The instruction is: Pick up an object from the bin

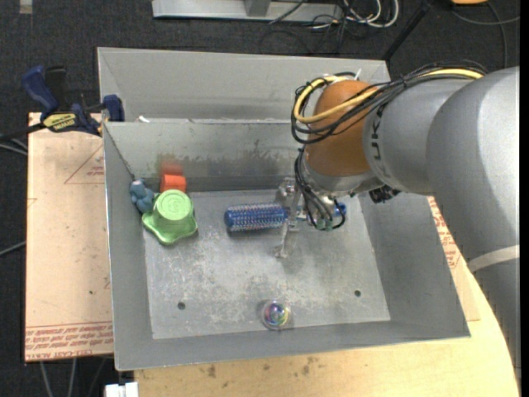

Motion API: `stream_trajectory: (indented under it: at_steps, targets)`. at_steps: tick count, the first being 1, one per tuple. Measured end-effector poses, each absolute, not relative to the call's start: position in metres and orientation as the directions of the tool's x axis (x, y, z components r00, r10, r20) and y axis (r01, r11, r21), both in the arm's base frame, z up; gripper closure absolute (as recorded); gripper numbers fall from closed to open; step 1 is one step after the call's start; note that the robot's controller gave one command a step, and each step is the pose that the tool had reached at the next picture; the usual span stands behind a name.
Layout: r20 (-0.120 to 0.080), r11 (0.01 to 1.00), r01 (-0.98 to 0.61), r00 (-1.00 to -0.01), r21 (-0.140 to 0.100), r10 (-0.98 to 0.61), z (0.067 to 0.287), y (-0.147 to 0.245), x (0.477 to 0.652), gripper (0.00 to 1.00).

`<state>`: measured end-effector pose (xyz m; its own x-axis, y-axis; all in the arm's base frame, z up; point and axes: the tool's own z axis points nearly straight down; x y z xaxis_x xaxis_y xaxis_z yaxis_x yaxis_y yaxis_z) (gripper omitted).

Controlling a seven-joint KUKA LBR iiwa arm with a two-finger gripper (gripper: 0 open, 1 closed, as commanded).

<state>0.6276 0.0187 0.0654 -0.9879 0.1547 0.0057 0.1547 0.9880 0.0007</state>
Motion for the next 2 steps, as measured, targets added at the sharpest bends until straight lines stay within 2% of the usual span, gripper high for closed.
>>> stream_trajectory:
  at_steps: [1, 2]
  targets:
    - [-0.004, 1.0, -0.008, -1.0, 0.001, -0.008, 0.0858, 0.018, 0.6363, 0.0]
    - [-0.003, 1.0, -0.01, -1.0, 0.001, -0.01, 0.0855, 0.0182, 0.6358, 1.0]
